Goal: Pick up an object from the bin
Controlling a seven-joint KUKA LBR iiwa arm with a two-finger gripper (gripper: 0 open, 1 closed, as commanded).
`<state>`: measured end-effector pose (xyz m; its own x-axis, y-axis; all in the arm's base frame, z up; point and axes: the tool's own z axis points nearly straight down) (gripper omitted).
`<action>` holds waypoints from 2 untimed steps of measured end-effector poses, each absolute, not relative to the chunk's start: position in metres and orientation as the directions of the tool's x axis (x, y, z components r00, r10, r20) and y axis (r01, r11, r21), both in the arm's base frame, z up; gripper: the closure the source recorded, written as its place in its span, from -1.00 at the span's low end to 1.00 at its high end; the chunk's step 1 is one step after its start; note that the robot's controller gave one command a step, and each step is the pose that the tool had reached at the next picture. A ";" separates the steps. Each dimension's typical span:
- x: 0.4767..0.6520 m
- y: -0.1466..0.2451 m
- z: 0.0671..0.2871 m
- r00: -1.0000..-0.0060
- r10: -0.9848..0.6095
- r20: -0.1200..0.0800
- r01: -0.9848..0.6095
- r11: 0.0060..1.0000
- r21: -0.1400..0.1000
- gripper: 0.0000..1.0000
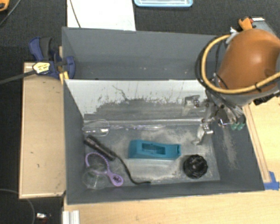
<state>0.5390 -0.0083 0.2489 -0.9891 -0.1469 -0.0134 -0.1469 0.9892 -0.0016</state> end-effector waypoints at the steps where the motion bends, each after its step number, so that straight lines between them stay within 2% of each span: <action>1: 0.520 -0.054 0.244 -0.999 -0.039 -0.003 -0.039 0.999 0.001 -1.00; 2: 0.529 -0.052 0.201 -0.998 -0.062 -0.017 -0.062 0.998 -0.001 -1.00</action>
Offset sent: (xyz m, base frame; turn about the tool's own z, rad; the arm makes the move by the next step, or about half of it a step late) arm -0.0025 -0.0296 -0.1560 0.0181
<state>0.5288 -0.0519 0.2009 -0.9979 -0.0624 -0.0172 -0.0624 0.9981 -0.0012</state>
